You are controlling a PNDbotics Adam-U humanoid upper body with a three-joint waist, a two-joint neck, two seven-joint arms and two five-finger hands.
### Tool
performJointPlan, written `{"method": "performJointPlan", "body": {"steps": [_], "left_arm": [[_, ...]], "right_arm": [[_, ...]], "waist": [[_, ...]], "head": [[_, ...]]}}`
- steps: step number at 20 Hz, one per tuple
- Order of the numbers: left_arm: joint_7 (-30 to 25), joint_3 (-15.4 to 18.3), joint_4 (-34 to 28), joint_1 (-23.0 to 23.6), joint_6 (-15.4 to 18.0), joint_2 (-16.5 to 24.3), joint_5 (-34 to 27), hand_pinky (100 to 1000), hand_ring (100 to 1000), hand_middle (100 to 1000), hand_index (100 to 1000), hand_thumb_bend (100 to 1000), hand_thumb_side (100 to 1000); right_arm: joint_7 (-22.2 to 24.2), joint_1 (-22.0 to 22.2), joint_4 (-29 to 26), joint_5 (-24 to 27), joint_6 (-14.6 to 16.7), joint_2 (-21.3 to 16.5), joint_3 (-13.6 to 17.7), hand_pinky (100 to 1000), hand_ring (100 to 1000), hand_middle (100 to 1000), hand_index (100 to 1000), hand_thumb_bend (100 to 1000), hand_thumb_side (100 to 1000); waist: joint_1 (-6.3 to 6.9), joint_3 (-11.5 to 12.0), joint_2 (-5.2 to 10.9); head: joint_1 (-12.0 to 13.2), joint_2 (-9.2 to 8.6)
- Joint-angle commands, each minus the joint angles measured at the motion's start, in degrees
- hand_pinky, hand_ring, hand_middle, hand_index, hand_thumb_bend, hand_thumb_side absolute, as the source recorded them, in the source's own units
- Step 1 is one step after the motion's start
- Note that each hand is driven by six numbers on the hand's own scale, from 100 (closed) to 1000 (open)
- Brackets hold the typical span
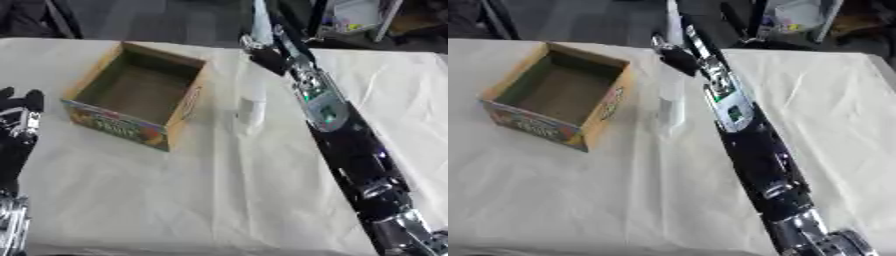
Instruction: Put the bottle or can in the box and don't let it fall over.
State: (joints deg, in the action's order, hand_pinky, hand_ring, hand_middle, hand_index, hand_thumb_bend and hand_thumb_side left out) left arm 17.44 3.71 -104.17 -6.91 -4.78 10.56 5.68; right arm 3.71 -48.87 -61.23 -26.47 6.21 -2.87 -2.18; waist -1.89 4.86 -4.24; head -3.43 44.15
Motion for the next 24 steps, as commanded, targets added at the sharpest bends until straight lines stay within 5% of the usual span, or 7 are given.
{"method": "performJointPlan", "body": {"steps": [1, 6, 13, 17, 24], "left_arm": [[-0.2, -0.2, -0.8, -0.7, 0.1, 0.1, -0.1, 673, 632, 643, 803, 606, 584], [-0.3, -0.2, -0.8, -0.9, 0.1, 0.1, -0.1, 674, 632, 642, 803, 605, 584], [-0.2, -0.2, -0.8, -1.0, 0.1, 0.0, -0.2, 674, 631, 642, 803, 604, 584], [-0.2, -0.2, -0.8, -1.0, 0.1, 0.0, -0.2, 675, 630, 641, 803, 605, 583], [-0.2, -0.2, -0.8, -1.0, 0.1, 0.0, -0.2, 675, 630, 641, 803, 605, 584]], "right_arm": [[0.0, -1.6, -0.5, 0.3, 0.1, -1.1, 0.2, 946, 1000, 1000, 1000, 100, 640], [-0.4, -1.9, -0.5, 0.5, 0.0, -1.2, 0.2, 931, 1000, 1000, 1000, 100, 624], [-1.7, -1.7, -0.6, 1.3, -0.8, -1.2, 0.3, 875, 1000, 935, 1000, 100, 449], [-3.5, -1.7, -0.8, 2.3, -1.7, -1.3, 0.5, 836, 1000, 810, 854, 100, 364], [-7.6, -1.7, -1.3, 4.4, -3.7, -1.3, 0.7, 800, 1000, 616, 650, 100, 376]], "waist": [[0.34, 0.1, 0.39], [0.36, 0.4, 0.29], [0.36, 0.5, 0.27], [0.35, 0.5, 0.27], [0.37, 0.4, 0.26]], "head": [[-0.2, -0.04], [-0.3, -0.04], [-0.3, -0.04], [-0.3, -0.04], [-0.3, -0.04]]}}
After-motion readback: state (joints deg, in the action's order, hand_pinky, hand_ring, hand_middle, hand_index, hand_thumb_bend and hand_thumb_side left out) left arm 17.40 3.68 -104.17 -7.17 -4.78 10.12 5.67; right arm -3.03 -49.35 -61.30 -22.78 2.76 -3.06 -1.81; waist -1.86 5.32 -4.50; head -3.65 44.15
